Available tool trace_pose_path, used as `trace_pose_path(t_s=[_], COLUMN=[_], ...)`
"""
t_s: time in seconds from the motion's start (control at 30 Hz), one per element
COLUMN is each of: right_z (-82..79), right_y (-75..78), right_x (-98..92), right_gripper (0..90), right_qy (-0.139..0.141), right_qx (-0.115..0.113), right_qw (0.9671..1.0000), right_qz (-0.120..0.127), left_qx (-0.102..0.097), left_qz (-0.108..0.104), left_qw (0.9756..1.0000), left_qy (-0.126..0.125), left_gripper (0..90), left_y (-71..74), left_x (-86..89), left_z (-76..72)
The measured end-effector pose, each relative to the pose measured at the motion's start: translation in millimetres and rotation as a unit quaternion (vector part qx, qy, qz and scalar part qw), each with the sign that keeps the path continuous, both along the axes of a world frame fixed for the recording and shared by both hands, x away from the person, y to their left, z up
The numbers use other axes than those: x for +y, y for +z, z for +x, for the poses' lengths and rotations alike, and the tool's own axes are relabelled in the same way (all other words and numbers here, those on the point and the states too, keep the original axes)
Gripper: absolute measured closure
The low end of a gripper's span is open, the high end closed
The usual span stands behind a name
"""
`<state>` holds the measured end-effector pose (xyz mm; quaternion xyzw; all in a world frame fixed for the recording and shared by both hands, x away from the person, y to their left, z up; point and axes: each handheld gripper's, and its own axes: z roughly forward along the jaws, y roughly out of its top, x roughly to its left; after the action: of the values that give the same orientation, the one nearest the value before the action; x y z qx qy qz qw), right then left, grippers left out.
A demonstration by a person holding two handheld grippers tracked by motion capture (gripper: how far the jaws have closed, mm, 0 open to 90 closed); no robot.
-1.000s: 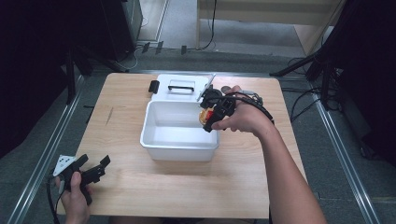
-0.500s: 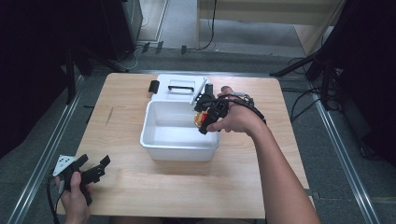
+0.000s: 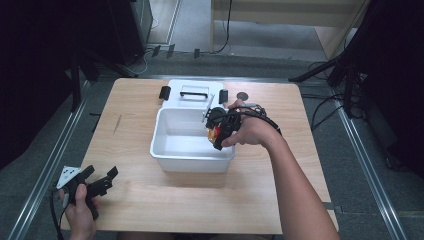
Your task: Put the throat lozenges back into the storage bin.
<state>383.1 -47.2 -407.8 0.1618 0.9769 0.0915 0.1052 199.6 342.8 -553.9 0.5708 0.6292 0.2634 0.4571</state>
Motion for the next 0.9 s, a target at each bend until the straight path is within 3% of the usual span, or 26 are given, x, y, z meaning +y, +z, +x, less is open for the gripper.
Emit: trace_pose_path(t_s=[0.23, 0.63, 0.9], right_z=[1.3, 0.0, -0.4], right_y=[-9.1, -27.9, -31.3], right_x=[2.3, 14.8, 17.4], right_gripper=[20.5, 20.5, 20.4], right_qy=[0.002, 0.018, 0.018], right_qx=[0.0, -0.003, -0.004], right_qw=[0.9999, 0.9976, 0.9968], right_qz=[-0.011, -0.067, -0.078], left_qx=[0.001, 0.001, 0.001], left_qz=[0.0, -0.001, -0.002], left_qw=[1.0, 1.0, 1.0], left_qy=[-0.001, -0.001, -0.001], left_gripper=[6.3, 6.3, 6.3], left_y=[0.1, 0.1, 0.0], left_x=[0.3, 0.2, 0.3], left_z=[-0.1, -0.1, 0.0])
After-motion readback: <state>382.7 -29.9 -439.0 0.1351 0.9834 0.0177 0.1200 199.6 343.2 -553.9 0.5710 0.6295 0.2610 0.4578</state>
